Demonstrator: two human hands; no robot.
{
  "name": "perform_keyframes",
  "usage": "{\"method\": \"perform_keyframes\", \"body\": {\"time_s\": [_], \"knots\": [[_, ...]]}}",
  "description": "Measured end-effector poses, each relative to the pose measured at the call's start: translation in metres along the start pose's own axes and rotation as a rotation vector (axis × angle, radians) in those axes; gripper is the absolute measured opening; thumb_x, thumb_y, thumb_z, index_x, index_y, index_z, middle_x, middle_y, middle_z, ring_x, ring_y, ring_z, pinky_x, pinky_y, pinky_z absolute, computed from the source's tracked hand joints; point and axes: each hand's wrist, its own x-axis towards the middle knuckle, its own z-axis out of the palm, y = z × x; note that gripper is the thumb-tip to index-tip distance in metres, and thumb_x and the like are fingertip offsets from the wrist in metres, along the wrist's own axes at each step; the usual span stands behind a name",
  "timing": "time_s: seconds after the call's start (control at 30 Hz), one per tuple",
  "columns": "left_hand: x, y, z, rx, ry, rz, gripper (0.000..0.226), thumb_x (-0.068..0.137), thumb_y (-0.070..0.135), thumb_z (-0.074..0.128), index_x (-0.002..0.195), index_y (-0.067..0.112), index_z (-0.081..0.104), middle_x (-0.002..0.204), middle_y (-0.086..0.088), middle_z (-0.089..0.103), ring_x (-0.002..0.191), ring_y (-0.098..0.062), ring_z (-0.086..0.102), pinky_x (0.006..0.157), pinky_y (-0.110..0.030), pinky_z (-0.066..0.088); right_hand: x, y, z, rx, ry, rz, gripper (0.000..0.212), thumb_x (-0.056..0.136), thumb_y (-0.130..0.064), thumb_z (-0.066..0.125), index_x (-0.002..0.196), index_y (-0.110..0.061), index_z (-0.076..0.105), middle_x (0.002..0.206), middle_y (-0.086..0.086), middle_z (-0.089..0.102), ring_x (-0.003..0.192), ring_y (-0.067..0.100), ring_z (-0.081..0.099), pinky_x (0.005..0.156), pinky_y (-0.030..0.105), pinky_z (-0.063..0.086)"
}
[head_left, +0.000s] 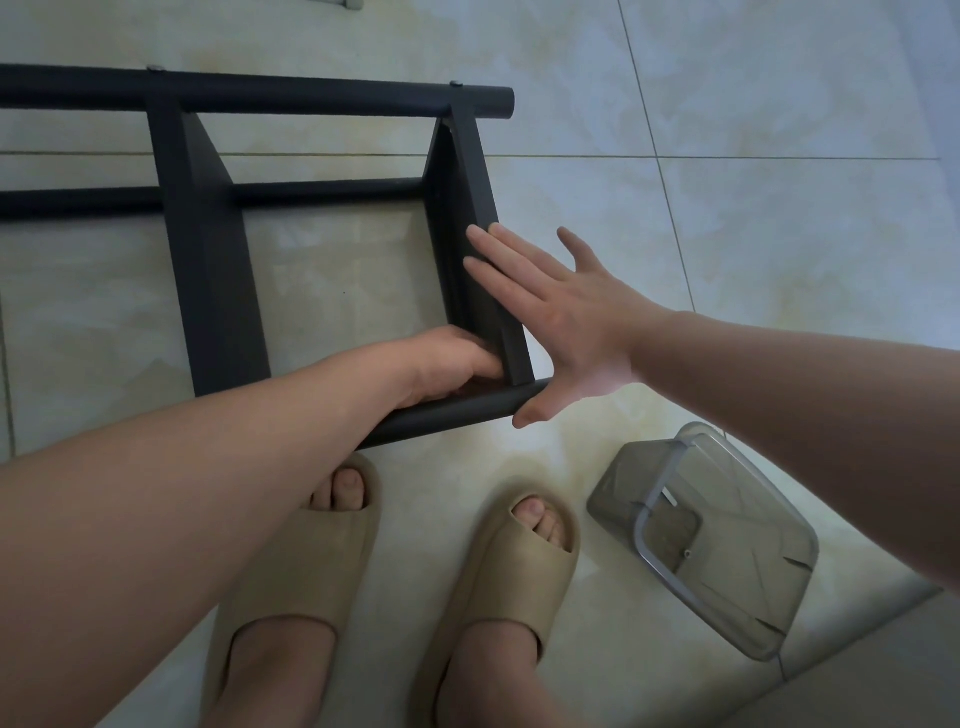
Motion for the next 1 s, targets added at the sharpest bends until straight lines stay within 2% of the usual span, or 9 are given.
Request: {"method": "perform_keyframes", "body": {"time_s": [0.27, 0.4, 0.53, 0.67, 0.77, 0.93, 1.0], "knots": [[0.0008, -0.0020, -0.0020, -0.075, -0.021, 0.032, 0.022, 0.086, -0.001, 0.066, 0.069, 0.014, 0.068, 0.059, 0.001, 0.066, 0.053, -0.011, 0.062, 0.051, -0.017, 0.047, -0.0006, -0.0019, -0.0020, 0.001, -0.012, -0.001, 0.145, 0.054, -0.096, 0.049, 0.162, -0.017, -0.009, 0.168, -0.001, -0.023, 0.155, 0.016, -0.018, 0.121, 0.065, 0.005], [-0.0002, -0.0017, -0.0029, -0.101, -0.034, 0.028, 0.021, 0.087, -0.003, 0.064, 0.073, 0.012, 0.069, 0.066, -0.004, 0.068, 0.061, -0.017, 0.064, 0.059, -0.023, 0.050, -0.0008, -0.0026, -0.0028, -0.002, -0.024, 0.005, 0.145, 0.055, -0.096, 0.049, 0.161, -0.017, -0.010, 0.167, 0.000, -0.025, 0.155, 0.017, -0.019, 0.121, 0.065, 0.006], [-0.0003, -0.0014, -0.0011, -0.132, -0.047, 0.004, 0.018, 0.089, -0.001, 0.062, 0.075, 0.009, 0.069, 0.072, -0.009, 0.068, 0.072, -0.025, 0.063, 0.074, -0.033, 0.050, -0.0006, -0.0031, -0.0014, 0.010, -0.024, 0.000, 0.145, 0.055, -0.096, 0.049, 0.161, -0.016, -0.010, 0.167, 0.000, -0.025, 0.154, 0.017, -0.020, 0.122, 0.064, 0.005], [0.0000, -0.0020, -0.0004, -0.114, -0.063, -0.022, 0.014, 0.091, 0.008, 0.061, 0.080, 0.008, 0.069, 0.077, -0.010, 0.068, 0.079, -0.025, 0.063, 0.078, -0.035, 0.048, 0.0006, -0.0027, -0.0001, 0.038, -0.023, -0.005, 0.146, 0.055, -0.095, 0.051, 0.161, -0.017, -0.012, 0.167, -0.001, -0.026, 0.154, 0.017, -0.022, 0.122, 0.063, 0.004], [-0.0004, -0.0032, -0.0006, -0.107, -0.075, 0.003, 0.011, 0.091, 0.008, 0.063, 0.081, 0.009, 0.068, 0.078, -0.009, 0.067, 0.078, -0.024, 0.062, 0.076, -0.034, 0.047, 0.0004, -0.0021, 0.0009, 0.042, -0.017, -0.008, 0.146, 0.055, -0.096, 0.051, 0.161, -0.017, -0.012, 0.167, -0.001, -0.026, 0.154, 0.017, -0.022, 0.122, 0.061, 0.003], [0.0022, -0.0055, -0.0024, -0.108, -0.055, 0.030, 0.021, 0.089, 0.000, 0.064, 0.074, 0.014, 0.067, 0.064, -0.002, 0.065, 0.062, -0.019, 0.060, 0.063, -0.028, 0.047, 0.0002, -0.0016, 0.0005, 0.049, -0.022, -0.005, 0.146, 0.054, -0.096, 0.051, 0.161, -0.019, -0.014, 0.166, -0.002, -0.027, 0.153, 0.016, -0.024, 0.123, 0.060, 0.002], [0.0022, -0.0056, -0.0024, -0.141, -0.058, 0.028, 0.022, 0.089, -0.003, 0.062, 0.074, 0.012, 0.066, 0.063, -0.003, 0.065, 0.062, -0.019, 0.061, 0.064, -0.029, 0.048, 0.0002, -0.0018, 0.0003, 0.050, -0.024, -0.004, 0.146, 0.054, -0.096, 0.050, 0.161, -0.019, -0.014, 0.166, -0.002, -0.027, 0.153, 0.015, -0.024, 0.123, 0.059, 0.002]]}}
